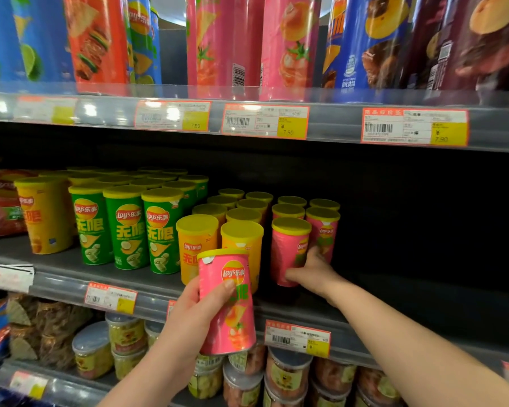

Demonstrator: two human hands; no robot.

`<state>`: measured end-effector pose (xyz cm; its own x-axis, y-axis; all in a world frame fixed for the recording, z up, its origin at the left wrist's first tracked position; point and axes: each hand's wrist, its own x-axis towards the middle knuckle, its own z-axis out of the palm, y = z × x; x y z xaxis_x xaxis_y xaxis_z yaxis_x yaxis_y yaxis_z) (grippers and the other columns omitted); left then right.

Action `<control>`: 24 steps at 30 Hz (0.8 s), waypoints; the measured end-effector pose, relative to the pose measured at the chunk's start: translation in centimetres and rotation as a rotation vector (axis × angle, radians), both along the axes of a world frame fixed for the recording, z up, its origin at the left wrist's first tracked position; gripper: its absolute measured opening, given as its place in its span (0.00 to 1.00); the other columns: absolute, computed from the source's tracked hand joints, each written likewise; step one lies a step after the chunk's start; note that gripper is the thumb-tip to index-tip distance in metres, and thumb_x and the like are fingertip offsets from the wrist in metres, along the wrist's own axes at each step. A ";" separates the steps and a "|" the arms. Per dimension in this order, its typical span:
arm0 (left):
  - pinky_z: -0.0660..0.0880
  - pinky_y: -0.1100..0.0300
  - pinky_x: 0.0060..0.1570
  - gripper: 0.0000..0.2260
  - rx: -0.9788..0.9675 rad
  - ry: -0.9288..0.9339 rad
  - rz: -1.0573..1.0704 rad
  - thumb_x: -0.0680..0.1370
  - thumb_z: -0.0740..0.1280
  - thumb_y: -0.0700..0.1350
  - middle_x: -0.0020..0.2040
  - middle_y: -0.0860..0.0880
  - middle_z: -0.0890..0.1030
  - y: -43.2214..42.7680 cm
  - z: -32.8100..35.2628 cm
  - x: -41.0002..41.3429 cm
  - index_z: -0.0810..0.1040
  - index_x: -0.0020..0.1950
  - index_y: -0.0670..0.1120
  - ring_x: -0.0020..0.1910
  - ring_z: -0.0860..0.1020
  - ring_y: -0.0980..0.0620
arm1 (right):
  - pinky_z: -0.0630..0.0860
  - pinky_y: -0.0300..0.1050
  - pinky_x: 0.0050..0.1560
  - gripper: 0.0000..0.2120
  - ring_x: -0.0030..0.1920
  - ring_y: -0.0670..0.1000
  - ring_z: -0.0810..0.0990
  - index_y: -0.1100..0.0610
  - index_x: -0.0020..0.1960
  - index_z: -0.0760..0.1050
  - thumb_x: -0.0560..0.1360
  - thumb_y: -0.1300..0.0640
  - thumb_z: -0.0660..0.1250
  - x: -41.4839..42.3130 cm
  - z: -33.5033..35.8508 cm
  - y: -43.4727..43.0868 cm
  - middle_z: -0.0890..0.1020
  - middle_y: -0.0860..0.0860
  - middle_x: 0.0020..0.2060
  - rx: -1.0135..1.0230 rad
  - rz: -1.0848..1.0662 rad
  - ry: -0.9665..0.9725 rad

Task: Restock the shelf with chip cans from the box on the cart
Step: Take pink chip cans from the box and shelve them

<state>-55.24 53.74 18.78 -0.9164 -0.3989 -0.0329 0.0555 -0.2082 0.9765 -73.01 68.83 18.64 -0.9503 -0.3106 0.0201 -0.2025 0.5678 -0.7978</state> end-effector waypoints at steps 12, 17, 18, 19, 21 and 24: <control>0.79 0.50 0.43 0.27 0.026 0.005 -0.047 0.62 0.79 0.51 0.47 0.45 0.85 0.0 -0.4 -0.4 0.75 0.58 0.49 0.44 0.84 0.44 | 0.71 0.49 0.63 0.35 0.64 0.55 0.72 0.56 0.67 0.60 0.67 0.55 0.76 -0.4 -0.5 -0.4 0.72 0.55 0.64 0.006 -0.057 0.056; 0.79 0.52 0.41 0.28 0.033 0.006 -0.059 0.61 0.74 0.53 0.47 0.44 0.85 0.1 -0.6 -0.5 0.75 0.59 0.48 0.44 0.84 0.45 | 0.72 0.49 0.62 0.32 0.62 0.57 0.73 0.58 0.66 0.61 0.68 0.58 0.74 -0.8 -0.5 -1.0 0.72 0.57 0.62 -0.013 -0.082 0.074; 0.78 0.52 0.41 0.28 0.034 0.006 -0.061 0.61 0.76 0.53 0.47 0.44 0.85 0.0 -0.6 -0.5 0.75 0.59 0.48 0.43 0.84 0.45 | 0.71 0.49 0.62 0.32 0.63 0.57 0.72 0.58 0.66 0.60 0.68 0.58 0.74 -0.9 -0.5 -1.1 0.72 0.57 0.62 -0.014 -0.087 0.074; 0.78 0.52 0.41 0.29 0.035 0.006 -0.064 0.61 0.79 0.52 0.47 0.45 0.85 0.0 -0.6 -0.4 0.75 0.58 0.48 0.43 0.84 0.45 | 0.71 0.49 0.62 0.32 0.63 0.57 0.72 0.58 0.66 0.60 0.69 0.58 0.74 -1.0 -0.5 -1.2 0.72 0.56 0.62 -0.014 -0.091 0.077; 0.78 0.52 0.41 0.28 0.038 0.005 -0.066 0.61 0.76 0.53 0.47 0.45 0.85 0.0 -0.7 -0.4 0.75 0.58 0.48 0.43 0.84 0.45 | 0.71 0.49 0.63 0.33 0.64 0.57 0.72 0.58 0.67 0.60 0.69 0.59 0.74 -1.3 -0.5 -1.4 0.72 0.56 0.62 -0.013 -0.097 0.083; 0.79 0.51 0.43 0.28 0.037 -0.003 -0.073 0.62 0.79 0.53 0.47 0.45 0.85 -0.1 -0.8 -0.4 0.75 0.58 0.49 0.44 0.84 0.45 | 0.71 0.49 0.63 0.32 0.64 0.57 0.72 0.58 0.67 0.62 0.68 0.62 0.73 -1.7 -0.5 -1.7 0.74 0.57 0.61 -0.033 -0.106 0.085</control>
